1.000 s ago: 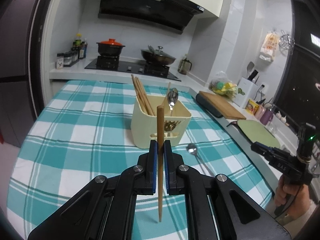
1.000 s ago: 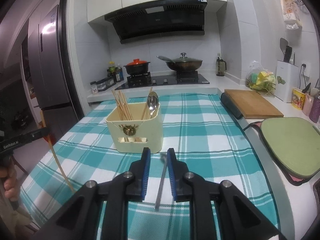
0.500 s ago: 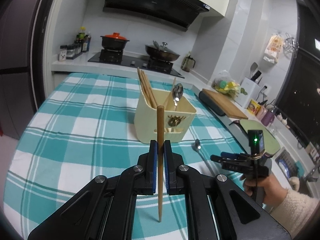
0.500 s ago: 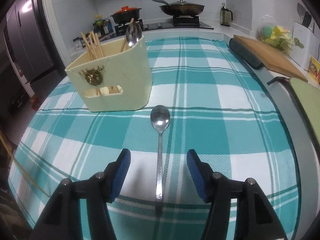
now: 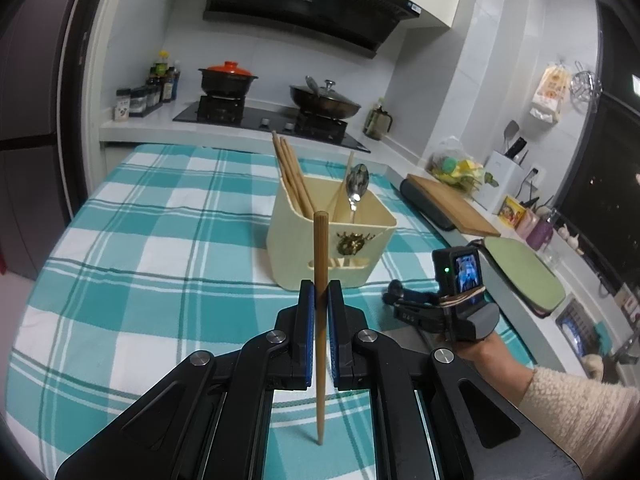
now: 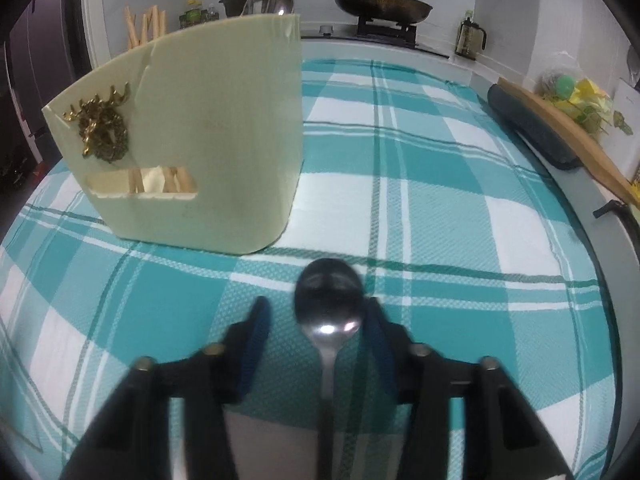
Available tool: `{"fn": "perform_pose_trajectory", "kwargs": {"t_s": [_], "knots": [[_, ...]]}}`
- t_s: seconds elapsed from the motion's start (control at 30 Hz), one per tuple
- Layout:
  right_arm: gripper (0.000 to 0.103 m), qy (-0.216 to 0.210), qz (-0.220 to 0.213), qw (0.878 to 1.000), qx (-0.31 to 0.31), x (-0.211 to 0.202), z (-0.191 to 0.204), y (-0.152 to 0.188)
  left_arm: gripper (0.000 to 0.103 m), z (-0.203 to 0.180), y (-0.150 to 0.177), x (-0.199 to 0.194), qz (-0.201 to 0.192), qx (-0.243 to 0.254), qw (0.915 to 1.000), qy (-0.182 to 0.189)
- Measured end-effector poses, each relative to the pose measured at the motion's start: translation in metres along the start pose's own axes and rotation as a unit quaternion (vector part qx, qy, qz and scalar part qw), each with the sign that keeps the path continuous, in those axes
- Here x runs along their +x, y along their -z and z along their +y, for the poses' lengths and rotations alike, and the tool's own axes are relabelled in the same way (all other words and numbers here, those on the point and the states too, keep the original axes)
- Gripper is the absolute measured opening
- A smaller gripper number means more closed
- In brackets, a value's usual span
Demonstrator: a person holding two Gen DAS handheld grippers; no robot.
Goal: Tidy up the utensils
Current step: 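Lift the chopstick with the left tool while the right tool lifts the spoon toward the holder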
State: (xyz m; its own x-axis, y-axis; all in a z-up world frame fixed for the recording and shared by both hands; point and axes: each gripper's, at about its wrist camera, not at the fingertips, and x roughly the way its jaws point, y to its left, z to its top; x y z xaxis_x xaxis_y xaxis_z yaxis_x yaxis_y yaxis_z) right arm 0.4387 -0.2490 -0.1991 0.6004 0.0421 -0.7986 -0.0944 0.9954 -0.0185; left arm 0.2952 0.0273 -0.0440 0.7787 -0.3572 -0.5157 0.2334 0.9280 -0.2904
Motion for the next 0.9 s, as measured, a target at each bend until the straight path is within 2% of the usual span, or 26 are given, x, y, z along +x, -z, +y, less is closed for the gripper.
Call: {"fn": "perform_pose_trajectory", "kwargs": {"t_s": [0.13,0.33,0.47,0.67,0.9], "knots": [[0.036,-0.019,-0.04,0.999,0.022,-0.027,-0.011,0.006,0.005,-0.002,-0.004,-0.005,-0.007,0.0,1.0,0.005],[0.036,-0.056,-0.113,0.992,0.014,-0.114,-0.009,0.017,0.005,-0.011,-0.011,-0.013,-0.02,0.008,0.9997,0.013],[0.036,-0.067,-0.153,0.986,0.013,-0.154,-0.009,0.021,0.004,-0.017,-0.015,-0.016,-0.025,0.008,0.9995,0.017],[0.036,-0.073,-0.196,0.978,0.011,-0.187,-0.007,0.024,0.005,-0.026,-0.02,-0.021,-0.033,0.022,0.9991,0.013],[0.036,-0.08,-0.218,0.973,0.008,-0.208,-0.006,0.016,0.005,-0.028,-0.036,-0.021,-0.037,0.026,0.9989,0.016]]}}
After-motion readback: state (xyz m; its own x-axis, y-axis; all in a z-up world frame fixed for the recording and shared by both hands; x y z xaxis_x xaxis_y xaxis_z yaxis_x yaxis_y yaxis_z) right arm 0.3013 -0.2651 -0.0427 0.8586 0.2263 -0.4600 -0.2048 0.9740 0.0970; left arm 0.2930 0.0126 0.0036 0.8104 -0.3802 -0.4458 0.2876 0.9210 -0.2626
